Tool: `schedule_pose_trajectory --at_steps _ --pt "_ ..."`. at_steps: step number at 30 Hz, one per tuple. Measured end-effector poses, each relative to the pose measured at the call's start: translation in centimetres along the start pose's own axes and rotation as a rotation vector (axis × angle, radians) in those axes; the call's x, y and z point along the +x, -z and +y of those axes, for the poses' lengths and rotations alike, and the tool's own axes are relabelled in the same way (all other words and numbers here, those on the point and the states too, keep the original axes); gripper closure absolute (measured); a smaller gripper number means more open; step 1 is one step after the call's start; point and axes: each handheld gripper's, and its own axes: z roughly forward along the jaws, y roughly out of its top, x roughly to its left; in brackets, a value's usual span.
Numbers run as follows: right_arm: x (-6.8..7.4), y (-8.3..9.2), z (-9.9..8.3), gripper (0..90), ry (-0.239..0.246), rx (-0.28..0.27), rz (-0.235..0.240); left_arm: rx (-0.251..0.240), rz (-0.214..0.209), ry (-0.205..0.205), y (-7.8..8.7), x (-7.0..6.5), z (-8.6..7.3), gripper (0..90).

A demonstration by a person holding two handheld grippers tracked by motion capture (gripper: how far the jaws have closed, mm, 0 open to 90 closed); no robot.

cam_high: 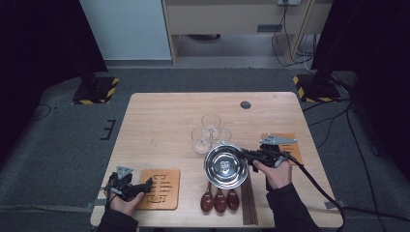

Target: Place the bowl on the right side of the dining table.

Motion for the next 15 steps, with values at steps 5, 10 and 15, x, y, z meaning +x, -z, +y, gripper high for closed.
schedule_pose_trajectory --at_steps 5,10,15 --pt "-0.9 1.3 0.2 83.8 -0.024 -0.04 -0.018 0.0 -0.001 0.0 0.0 0.0 0.0 0.0" --pt "-2.1 2.5 0.5 83.8 -0.049 -0.079 -0.046 0.0 0.0 0.0 0.0 0.0 0.0 0.0" --pt "-3.3 3.5 0.5 83.9 -0.066 -0.112 -0.082 0.0 0.0 0.0 0.0 0.0 0.0 0.0"
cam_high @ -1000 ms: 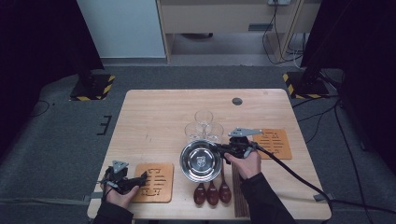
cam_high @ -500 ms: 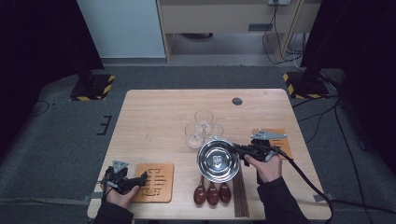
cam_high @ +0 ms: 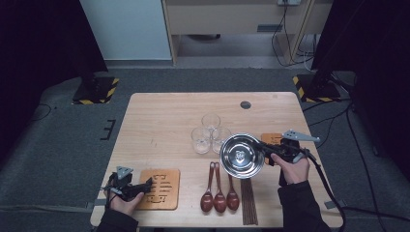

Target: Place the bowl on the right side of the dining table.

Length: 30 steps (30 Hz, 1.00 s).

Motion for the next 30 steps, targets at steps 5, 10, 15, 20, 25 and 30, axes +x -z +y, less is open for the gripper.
schedule_pose_trajectory --at_steps 5,10,15,20,25,30 --pt "-1.0 0.6 0.1 83.8 -0.02 -0.015 -0.038 0.0 0.0 0.0 0.0 0.0 0.0 0.0" --pt "-2.3 1.0 -0.1 83.9 -0.033 -0.017 -0.082 0.0 0.0 0.0 0.0 0.0 0.0 0.0" --pt "-3.7 1.5 -0.3 83.8 -0.056 -0.022 -0.123 0.0 0.0 0.0 0.0 0.0 0.0 0.0" --pt "-4.8 2.1 -0.3 83.9 -0.073 -0.037 -0.162 0.0 0.0 0.0 0.0 0.0 0.0 0.0" --pt "-5.7 2.4 -0.5 83.9 -0.086 -0.042 -0.194 0.0 0.0 -0.001 0.0 0.0 0.0 0.0" --pt "-6.3 2.4 -0.7 83.9 -0.094 -0.037 -0.214 0.0 0.0 0.0 0.0 0.0 0.0 0.0"
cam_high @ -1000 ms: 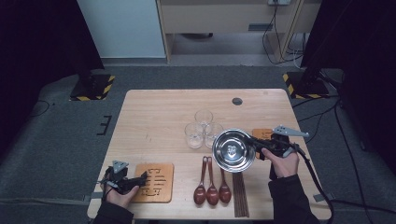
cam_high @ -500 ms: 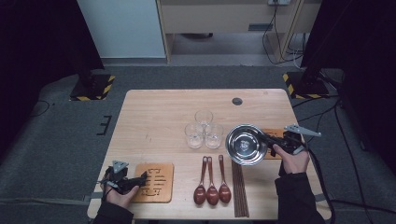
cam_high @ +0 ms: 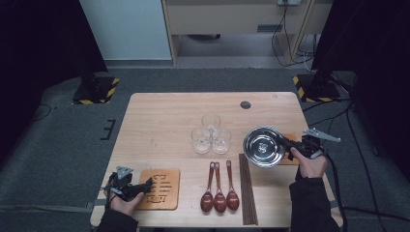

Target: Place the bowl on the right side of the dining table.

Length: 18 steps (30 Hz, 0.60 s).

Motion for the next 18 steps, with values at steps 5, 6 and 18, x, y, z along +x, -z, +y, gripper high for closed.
schedule_pose_trajectory --at_steps 5,6,18 --pt "-0.9 -0.1 -0.1 83.9 -0.015 0.001 -0.03 0.0 0.0 0.0 0.0 0.0 0.0 0.0" --pt "-1.2 -0.1 -0.1 83.9 -0.018 -0.001 -0.035 0.0 0.0 0.0 0.0 0.0 0.0 0.0" --pt "-3.2 -0.3 0.1 83.9 -0.053 -0.013 -0.084 0.0 0.0 0.0 0.0 0.0 0.0 0.0"
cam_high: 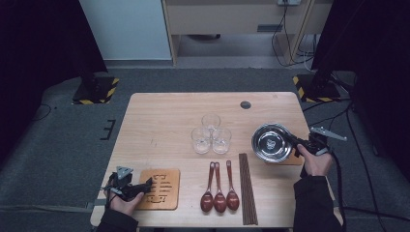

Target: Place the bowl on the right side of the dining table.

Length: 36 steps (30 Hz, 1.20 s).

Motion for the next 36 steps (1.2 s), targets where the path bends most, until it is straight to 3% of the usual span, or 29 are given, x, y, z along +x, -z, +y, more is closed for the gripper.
schedule_pose_trajectory --at_steps 19,36 --pt "-2.6 -1.3 -0.3 83.9 -0.023 0.03 -0.088 0.0 -0.001 0.0 0.0 0.0 0.0 0.0" --pt "-4.0 -2.3 -0.9 83.8 -0.03 0.065 -0.146 0.0 -0.001 0.0 0.0 0.0 0.0 0.0"
